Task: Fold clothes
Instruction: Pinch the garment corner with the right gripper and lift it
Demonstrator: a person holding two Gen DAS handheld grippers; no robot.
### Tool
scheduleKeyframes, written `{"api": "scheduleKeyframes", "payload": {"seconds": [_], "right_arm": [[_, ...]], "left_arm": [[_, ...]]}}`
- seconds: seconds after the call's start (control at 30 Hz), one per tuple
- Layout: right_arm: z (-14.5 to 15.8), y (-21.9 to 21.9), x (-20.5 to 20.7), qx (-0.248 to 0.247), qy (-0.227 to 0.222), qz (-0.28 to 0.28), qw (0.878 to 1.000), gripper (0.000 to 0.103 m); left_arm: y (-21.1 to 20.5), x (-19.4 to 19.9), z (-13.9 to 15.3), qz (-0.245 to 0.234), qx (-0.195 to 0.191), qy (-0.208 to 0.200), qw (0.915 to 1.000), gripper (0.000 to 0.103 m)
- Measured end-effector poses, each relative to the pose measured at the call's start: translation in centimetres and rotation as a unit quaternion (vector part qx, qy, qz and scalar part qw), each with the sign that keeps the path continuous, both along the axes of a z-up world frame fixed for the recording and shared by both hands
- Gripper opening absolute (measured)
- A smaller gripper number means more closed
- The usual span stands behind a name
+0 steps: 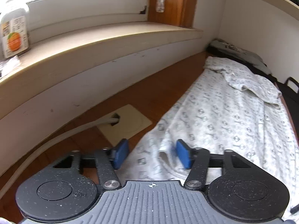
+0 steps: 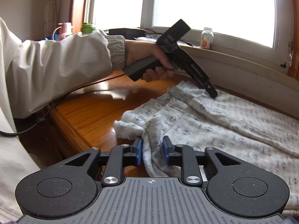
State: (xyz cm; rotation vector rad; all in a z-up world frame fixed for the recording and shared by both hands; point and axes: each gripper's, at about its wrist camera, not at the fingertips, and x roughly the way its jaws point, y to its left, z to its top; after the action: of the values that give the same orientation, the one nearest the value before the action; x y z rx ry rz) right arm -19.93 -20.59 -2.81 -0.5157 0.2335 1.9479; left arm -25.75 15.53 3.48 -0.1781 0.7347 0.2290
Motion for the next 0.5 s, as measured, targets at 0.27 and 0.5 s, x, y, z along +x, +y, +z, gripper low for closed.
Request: {"api": "scheduleKeyframes", "payload": {"seconds": [0.27, 0.5], "right_arm": [[-0.6, 1.1, -0.1, 0.007, 0.024, -0.001, 1.000, 0.030], [-0.2, 0.4, 0.9, 0.057, 0.024, -0.034, 0.998, 0.016]], "left_arm": [[-0.8, -0.1, -0.1, 0.000, -0.029, -0.005, 0.9996, 0.012], [-2.7, 0.5, 1.8, 0.021, 0.007, 0.002, 0.9997, 0.009]]}}
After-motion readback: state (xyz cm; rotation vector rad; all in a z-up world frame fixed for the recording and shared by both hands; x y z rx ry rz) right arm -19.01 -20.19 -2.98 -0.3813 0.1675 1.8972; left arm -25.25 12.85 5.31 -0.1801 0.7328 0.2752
